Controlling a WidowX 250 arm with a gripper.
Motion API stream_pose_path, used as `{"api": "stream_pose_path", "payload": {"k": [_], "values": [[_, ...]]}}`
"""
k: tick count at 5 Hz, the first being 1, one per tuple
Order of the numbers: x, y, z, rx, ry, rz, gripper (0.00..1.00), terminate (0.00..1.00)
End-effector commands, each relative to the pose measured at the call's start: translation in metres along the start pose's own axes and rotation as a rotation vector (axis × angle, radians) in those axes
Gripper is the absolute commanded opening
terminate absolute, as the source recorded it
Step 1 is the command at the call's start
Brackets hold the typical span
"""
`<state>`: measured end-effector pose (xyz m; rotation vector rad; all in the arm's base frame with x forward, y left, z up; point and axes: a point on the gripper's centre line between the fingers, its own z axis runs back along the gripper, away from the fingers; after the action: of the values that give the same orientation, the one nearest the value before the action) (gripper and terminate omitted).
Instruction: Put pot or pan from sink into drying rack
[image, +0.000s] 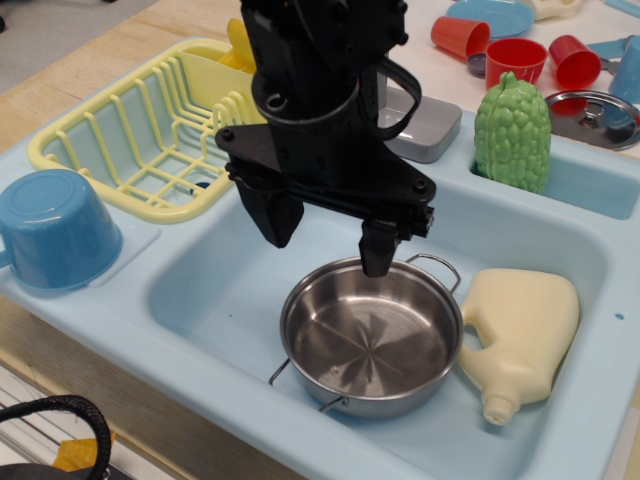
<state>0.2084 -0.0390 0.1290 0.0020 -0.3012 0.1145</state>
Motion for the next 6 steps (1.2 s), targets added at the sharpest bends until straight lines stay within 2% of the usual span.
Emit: {"api": "stream_pose_path", "payload": {"k": [1,3,4,5,6], "values": [[0.000,0.000,0.000,0.000,0.000,0.000,1.00,0.00],[0.004,0.008,-0.009,0.002,0.032,0.054,1.00,0.00],[0.007,0.013,-0.016,0.002,0.083,0.117,1.00,0.00],[0.010,0.022,-0.031,0.006,0.179,0.182,1.00,0.00],[0.011,0.027,-0.047,-0.027,0.230,0.194,1.00,0.00]]}}
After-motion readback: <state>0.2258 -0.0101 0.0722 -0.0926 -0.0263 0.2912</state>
